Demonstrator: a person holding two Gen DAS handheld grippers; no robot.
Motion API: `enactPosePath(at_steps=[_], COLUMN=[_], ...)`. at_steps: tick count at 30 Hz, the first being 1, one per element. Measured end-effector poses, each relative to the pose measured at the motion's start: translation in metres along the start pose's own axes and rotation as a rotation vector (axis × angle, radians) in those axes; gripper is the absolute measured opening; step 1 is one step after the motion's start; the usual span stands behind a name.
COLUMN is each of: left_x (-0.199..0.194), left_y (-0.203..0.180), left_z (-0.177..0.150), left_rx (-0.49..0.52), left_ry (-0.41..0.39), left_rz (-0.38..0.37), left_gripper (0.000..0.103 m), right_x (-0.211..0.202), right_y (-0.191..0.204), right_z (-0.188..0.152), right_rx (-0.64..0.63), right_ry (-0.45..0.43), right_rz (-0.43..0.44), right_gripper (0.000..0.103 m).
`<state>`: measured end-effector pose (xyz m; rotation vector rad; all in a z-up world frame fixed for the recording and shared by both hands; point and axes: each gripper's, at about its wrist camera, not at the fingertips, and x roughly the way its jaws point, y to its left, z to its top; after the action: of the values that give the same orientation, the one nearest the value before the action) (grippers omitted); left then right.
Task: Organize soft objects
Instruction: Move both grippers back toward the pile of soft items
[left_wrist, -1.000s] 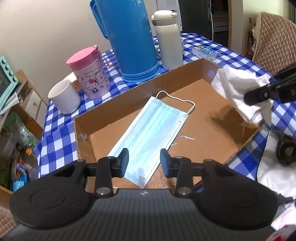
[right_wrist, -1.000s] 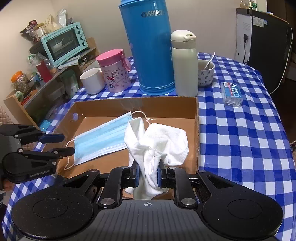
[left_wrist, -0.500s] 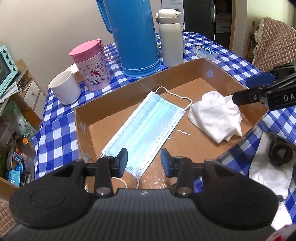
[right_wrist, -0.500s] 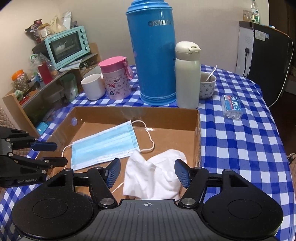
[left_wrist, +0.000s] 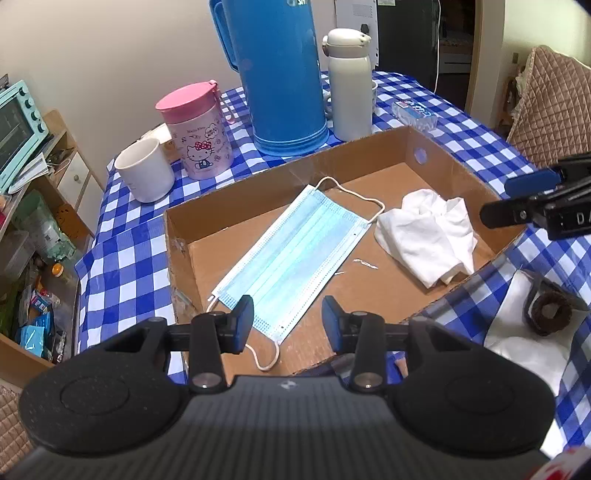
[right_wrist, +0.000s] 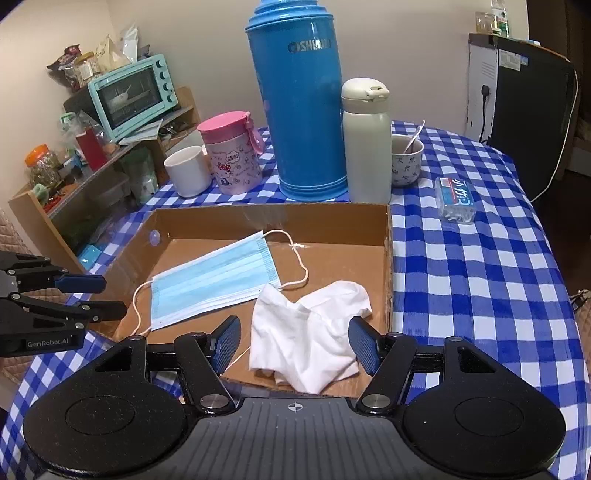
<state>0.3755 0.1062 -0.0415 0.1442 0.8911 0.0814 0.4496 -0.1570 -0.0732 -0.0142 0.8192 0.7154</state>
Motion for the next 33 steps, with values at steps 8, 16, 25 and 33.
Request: enactPosePath(at_steps=[8,16,25,33], left_x=[-0.024,-0.059,-0.105,-0.139], left_y=[0.002,0.005,0.005,-0.002], left_z=[-0.004,-0.02,-0.047,-0.077], left_rx=[-0.043,-0.101,-0.164,-0.195], left_ry=[-0.018,-0.035,-0.063,-0.073], left_rz=[0.007,0.01,0.012,0.02], left_gripper=[0.038,0.038,0.039,0.044], right_x=[-0.023,-0.06,-0.106,-0.139], right_y=[-0.001,-0.003,0.0,0.007], right_z=[-0.009,-0.025,-0.053,-0.079], right_rx=[0.029,0.075,0.099,0.1], right_ry=[-0.009,-0.029,-0.049,-0.055], right_rz=[0.006,0.003,-0.011,-0.031], right_gripper=[0.065,0.065,0.065,0.065])
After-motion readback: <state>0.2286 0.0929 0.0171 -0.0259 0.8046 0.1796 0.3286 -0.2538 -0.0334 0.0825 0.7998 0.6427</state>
